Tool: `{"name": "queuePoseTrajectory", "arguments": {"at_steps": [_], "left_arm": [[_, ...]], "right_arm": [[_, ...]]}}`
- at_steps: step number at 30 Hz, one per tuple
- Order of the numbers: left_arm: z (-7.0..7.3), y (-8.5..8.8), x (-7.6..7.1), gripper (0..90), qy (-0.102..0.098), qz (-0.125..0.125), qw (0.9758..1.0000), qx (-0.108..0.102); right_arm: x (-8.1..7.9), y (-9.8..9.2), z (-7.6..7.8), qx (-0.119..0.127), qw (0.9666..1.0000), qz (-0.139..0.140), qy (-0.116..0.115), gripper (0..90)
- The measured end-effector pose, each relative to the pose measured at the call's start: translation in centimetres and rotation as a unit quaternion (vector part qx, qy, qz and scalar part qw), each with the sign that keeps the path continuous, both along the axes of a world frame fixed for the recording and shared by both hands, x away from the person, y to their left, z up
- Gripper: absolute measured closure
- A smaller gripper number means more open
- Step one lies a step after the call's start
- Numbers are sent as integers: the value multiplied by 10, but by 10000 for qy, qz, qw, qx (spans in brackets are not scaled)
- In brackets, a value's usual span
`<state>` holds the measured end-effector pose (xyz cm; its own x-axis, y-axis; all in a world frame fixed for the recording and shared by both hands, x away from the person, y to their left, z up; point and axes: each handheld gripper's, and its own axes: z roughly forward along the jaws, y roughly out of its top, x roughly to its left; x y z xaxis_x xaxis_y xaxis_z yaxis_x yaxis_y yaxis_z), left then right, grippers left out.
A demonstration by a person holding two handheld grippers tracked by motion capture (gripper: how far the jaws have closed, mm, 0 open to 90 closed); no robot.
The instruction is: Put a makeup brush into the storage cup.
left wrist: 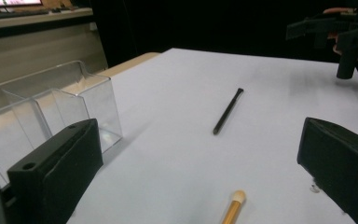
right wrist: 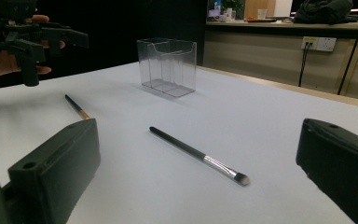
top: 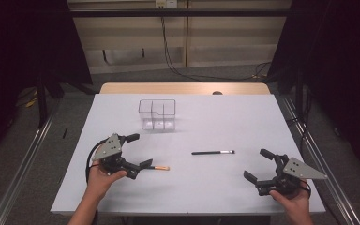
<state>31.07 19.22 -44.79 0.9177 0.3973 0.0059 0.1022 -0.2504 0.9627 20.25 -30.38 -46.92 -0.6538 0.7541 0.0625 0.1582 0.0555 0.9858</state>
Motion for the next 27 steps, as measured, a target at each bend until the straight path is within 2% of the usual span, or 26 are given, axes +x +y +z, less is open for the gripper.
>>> {"name": "queuePoseTrajectory", "arguments": {"at_steps": [2, 5, 8, 10, 12, 15, 17, 23, 25, 26, 27], "left_arm": [[-1, -3, 1, 0, 122, -19, 9999, 90], [-2, -9, 3, 0, 284, -34, 9988, 404], [-4, -14, 4, 0, 391, -141, 9960, 791], [-4, -17, 5, 0, 507, -152, 9933, 1029], [-5, -19, 7, 0, 601, -187, 9908, 1199], [-4, -21, 9, 0, 674, -263, 9859, 1511], [-2, -22, 9, 0, 713, -325, 9816, 1743], [1, -23, 13, 0, 923, -459, 9692, 2235], [1, -24, 15, 0, 982, -476, 9666, 2318], [1, -24, 15, 0, 1017, -516, 9635, 2422], [1, -25, 16, 0, 1037, -513, 9623, 2463]], "right_arm": [[0, 0, 0, -4, 10000, -3, -8, 0], [0, -1, -1, -12, 10000, 8, -1, 0], [0, -1, -1, -13, 10000, 1, 8, 0], [0, -1, -1, -11, 10000, 3, 7, 0], [0, -1, -1, -5, 10000, 0, 13, 0], [0, -1, -1, -16, 10000, 7, 26, 0], [0, -1, -1, -11, 10000, 16, 37, 0], [1, -1, -1, -38, 10000, 33, 42, 0], [1, 0, -1, -34, 10000, 42, 44, 0], [1, 0, -1, -38, 10000, 44, 45, 0], [1, 0, -1, -41, 10000, 49, 44, 0]]}}
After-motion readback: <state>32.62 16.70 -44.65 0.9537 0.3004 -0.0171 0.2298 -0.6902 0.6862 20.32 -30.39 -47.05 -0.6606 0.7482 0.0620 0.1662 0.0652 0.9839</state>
